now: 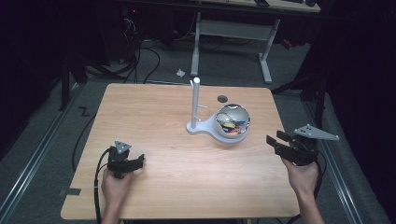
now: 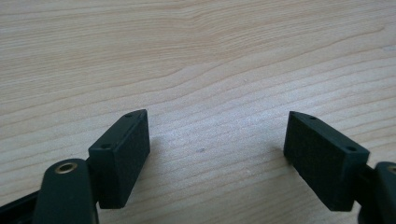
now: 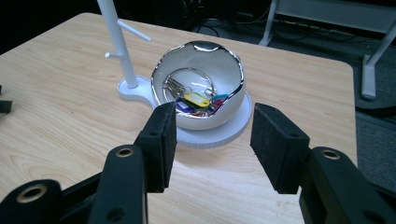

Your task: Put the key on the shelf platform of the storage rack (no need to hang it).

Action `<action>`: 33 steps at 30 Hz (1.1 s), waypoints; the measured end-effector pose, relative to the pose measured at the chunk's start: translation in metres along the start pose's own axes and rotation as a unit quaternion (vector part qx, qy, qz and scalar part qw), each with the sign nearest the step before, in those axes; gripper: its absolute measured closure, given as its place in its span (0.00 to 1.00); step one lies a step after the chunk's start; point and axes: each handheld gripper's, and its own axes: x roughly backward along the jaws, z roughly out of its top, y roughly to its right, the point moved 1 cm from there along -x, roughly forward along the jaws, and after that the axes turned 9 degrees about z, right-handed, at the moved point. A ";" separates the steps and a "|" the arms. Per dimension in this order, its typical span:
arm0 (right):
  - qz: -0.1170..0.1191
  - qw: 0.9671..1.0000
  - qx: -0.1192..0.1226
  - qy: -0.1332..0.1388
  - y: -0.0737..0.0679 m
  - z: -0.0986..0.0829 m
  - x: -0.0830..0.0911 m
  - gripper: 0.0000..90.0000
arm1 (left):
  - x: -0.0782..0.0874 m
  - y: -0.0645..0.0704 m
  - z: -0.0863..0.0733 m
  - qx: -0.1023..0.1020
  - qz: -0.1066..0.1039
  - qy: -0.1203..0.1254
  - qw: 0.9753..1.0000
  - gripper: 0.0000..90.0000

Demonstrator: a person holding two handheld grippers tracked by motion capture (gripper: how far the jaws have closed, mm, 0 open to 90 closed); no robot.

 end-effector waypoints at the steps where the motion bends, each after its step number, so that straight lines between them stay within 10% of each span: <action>1: 0.001 1.000 0.000 -0.001 -0.001 -0.002 -0.001 0.57 | 0.000 0.000 0.000 0.000 0.000 0.000 1.000 0.25; 33: 0.015 0.999 -0.009 -0.033 -0.009 -0.041 -0.048 0.56 | 0.000 0.000 0.000 0.000 0.001 0.000 1.000 0.25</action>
